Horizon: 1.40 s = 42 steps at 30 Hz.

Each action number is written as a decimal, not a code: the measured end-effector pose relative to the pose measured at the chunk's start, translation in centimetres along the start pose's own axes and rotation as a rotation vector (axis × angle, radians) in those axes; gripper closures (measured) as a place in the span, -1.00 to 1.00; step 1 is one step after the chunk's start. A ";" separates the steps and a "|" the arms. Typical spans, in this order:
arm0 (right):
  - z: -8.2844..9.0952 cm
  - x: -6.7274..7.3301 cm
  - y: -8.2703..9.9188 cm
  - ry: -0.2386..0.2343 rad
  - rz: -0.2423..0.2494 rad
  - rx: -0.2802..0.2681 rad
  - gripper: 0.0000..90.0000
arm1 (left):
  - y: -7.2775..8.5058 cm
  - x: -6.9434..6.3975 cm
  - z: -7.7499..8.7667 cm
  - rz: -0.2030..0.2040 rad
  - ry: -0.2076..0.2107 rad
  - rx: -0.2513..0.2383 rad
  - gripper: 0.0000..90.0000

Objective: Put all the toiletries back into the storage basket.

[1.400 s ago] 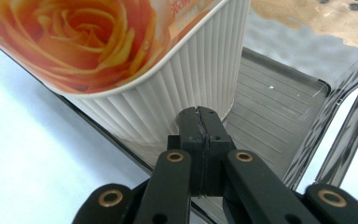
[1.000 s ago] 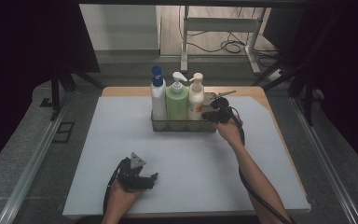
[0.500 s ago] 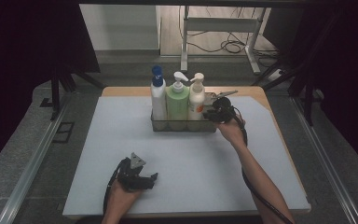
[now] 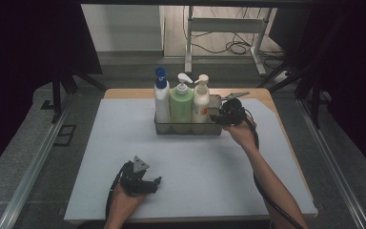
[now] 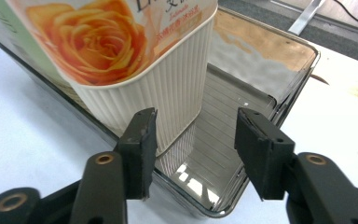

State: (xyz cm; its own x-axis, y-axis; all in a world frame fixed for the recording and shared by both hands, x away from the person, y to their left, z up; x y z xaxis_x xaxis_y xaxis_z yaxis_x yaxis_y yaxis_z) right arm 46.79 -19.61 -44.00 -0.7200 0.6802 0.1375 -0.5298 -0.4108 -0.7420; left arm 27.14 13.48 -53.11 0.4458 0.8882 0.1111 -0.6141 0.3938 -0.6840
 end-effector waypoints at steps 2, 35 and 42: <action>0.2 0.1 0.0 -0.003 0.005 -0.002 0.00 | 0.0 0.0 0.0 0.000 0.000 0.000 -0.72; 3.8 2.8 2.8 -0.055 0.118 -0.008 -0.82 | 0.0 0.0 0.0 0.003 0.000 -0.003 -0.72; 4.9 3.3 3.9 -0.064 0.138 -0.002 -1.00 | 0.0 0.0 0.0 0.003 -0.001 -0.004 -0.72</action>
State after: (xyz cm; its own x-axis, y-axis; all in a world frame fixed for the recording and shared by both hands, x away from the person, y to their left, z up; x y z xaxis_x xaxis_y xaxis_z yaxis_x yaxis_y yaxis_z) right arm 40.10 -21.93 -43.19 -0.8131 0.5772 0.0753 -0.4226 -0.4964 -0.7583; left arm 27.11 13.45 -53.13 0.4437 0.8895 0.1095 -0.6131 0.3903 -0.6869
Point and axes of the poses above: each handheld gripper's, and its own axes: z roughly backward along the jaws, y roughly out of its underside, x roughly to its left, the point moved 1 cm from there along -z, roughly forward along the jaws, and after that the axes turned 11 degrees about -y, right-handed, at the moved point
